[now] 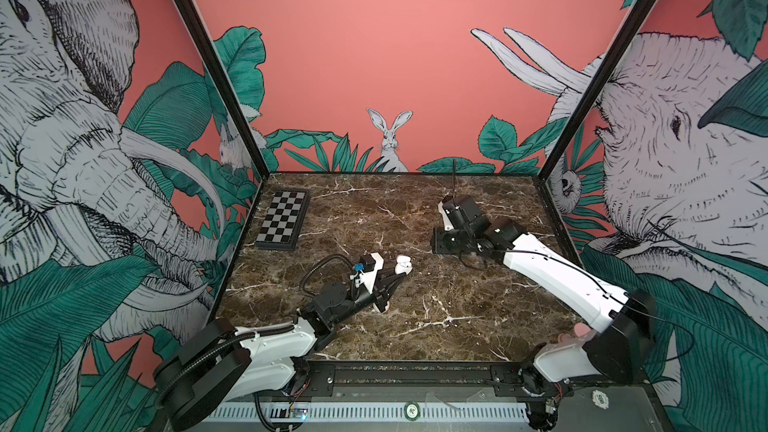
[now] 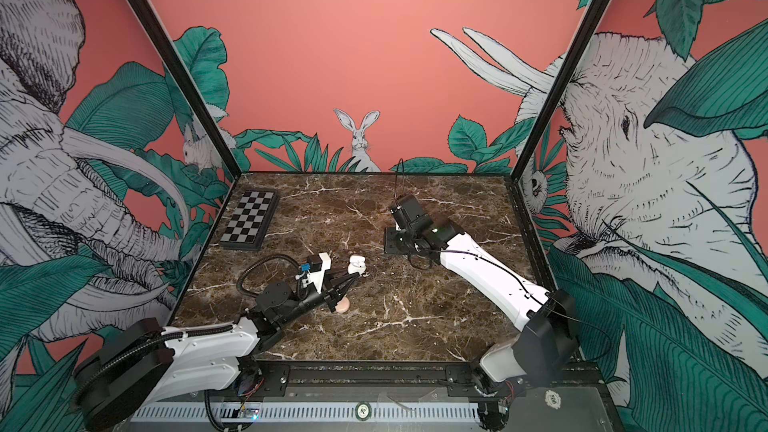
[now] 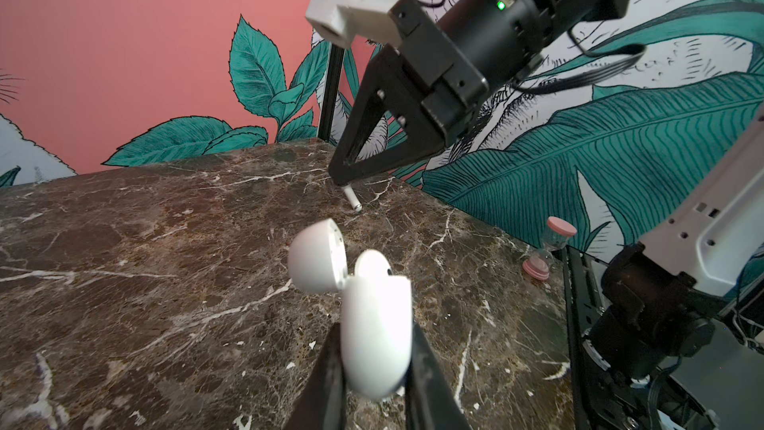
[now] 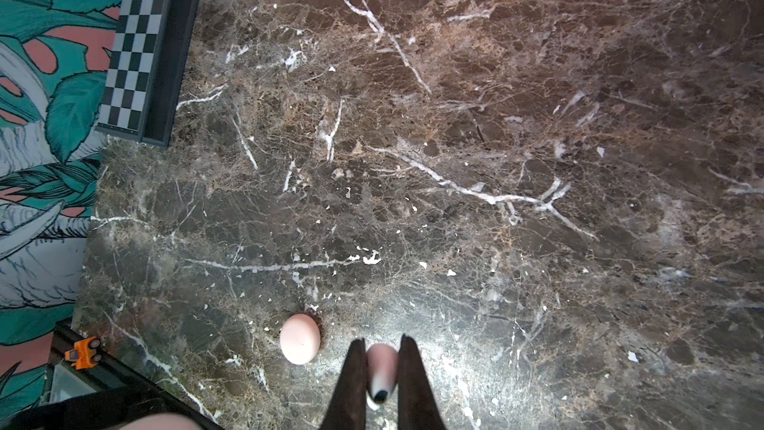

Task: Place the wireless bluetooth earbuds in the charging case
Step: 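Carry the held earbud toward the open case in the left gripper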

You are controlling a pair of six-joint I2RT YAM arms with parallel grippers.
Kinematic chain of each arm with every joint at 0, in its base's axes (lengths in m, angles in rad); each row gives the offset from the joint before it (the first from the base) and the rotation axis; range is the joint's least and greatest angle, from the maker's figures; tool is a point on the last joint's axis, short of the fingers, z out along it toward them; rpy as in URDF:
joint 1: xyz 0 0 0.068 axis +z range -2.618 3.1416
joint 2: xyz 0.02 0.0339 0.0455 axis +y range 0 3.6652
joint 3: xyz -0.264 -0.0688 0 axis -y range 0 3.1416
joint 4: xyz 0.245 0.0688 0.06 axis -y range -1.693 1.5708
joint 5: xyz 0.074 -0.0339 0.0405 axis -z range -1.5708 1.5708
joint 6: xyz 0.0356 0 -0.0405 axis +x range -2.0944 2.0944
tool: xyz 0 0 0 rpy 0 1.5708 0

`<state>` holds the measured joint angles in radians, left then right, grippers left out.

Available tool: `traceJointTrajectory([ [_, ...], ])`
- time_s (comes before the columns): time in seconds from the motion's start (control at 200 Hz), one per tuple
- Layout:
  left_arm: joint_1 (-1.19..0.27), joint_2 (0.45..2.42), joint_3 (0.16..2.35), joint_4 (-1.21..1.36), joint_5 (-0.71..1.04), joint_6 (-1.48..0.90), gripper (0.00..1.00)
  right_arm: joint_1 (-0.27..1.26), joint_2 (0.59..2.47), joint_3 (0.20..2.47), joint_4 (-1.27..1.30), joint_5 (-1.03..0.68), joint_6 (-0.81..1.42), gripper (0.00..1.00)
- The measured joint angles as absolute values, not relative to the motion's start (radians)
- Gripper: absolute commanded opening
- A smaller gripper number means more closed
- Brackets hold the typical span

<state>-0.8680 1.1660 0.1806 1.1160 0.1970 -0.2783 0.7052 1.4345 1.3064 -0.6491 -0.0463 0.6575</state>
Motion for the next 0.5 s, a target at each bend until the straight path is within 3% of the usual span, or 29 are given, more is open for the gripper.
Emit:
traceJointTrajectory([
  [0.5, -0.868, 1.422, 0.286, 1.316, 0.206, -0.345, 0.00, 0.772, 1.384, 1.357, -0.655, -0.010, 0.643, 0.09],
])
